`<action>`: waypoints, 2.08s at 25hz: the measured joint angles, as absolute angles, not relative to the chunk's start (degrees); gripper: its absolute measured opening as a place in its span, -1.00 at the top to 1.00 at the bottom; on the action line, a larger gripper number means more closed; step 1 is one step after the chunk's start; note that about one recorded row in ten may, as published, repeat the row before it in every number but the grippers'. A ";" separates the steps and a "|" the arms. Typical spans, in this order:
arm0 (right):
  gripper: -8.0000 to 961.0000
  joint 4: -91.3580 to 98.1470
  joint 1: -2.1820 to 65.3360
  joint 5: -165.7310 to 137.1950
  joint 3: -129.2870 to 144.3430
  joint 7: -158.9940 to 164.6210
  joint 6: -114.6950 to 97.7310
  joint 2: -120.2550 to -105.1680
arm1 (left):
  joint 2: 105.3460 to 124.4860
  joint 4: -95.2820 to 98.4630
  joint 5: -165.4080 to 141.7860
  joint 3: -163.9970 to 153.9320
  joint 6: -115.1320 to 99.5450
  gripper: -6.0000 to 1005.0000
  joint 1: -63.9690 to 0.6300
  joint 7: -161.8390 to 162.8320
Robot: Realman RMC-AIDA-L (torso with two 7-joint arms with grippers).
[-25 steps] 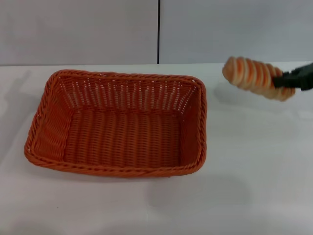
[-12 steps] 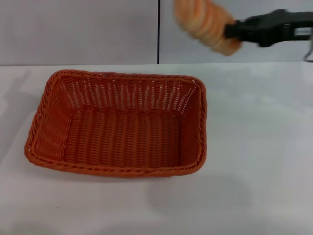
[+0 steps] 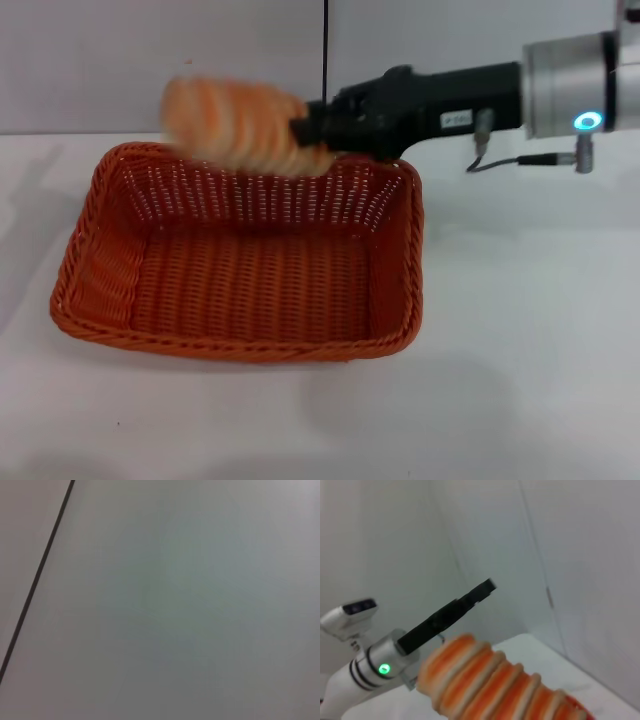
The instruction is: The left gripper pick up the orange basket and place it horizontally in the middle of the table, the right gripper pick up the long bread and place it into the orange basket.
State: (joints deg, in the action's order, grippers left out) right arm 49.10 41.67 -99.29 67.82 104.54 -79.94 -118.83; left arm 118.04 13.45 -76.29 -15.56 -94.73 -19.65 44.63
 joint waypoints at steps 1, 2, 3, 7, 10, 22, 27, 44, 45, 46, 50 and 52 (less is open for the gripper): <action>0.72 49.10 41.67 -99.29 67.82 104.54 -79.94 -118.83 | 118.04 13.45 -76.29 -15.56 -94.73 -0.56 -19.65 44.63; 0.72 48.89 41.62 -99.29 69.05 104.42 -79.68 -118.84 | 118.04 13.44 -76.34 -15.57 -94.45 -0.56 -19.66 44.62; 0.64 48.89 41.62 -99.29 69.05 104.42 -79.68 -118.84 | 118.04 13.44 -76.34 -15.57 -94.45 -0.56 -19.66 44.62; 0.31 48.31 40.15 -98.93 69.31 103.85 -79.63 -118.97 | 118.04 13.44 -76.34 -15.56 -94.32 -0.56 -19.60 44.59; 0.06 48.12 39.52 -98.80 68.65 103.82 -79.61 -118.98 | 118.04 13.45 -76.27 -15.56 -94.28 -0.56 -19.62 44.58; -0.08 39.85 28.40 -80.94 55.71 72.33 -75.55 -118.90 | 118.10 13.44 -75.74 -11.07 -94.25 -0.56 -19.18 44.47; -0.08 28.67 24.76 -65.81 46.02 51.96 -77.49 -118.83 | 118.11 12.81 -75.73 -7.77 -94.14 -0.56 -18.97 44.38; -0.08 17.37 19.91 -44.18 31.63 34.23 -79.37 -118.75 | 118.07 11.32 -75.64 -5.29 -91.51 -0.56 -18.96 38.76; -0.08 17.12 20.16 -44.17 31.43 34.18 -79.20 -118.74 | 118.09 11.28 -75.57 -5.07 -91.50 -0.56 -19.03 38.53; -0.08 16.97 20.45 -44.15 31.17 34.16 -79.02 -118.71 | 118.10 11.27 -75.46 -4.87 -91.49 -0.56 -19.10 38.40; -0.08 16.42 21.72 -44.10 29.11 33.89 -78.78 -118.71 | 118.14 11.00 -75.18 -4.75 -91.41 -0.56 -19.37 38.35; -0.08 16.05 22.58 -44.08 28.55 33.76 -78.53 -118.72 | 118.13 10.58 -75.15 -4.74 -90.84 -0.56 -19.65 38.34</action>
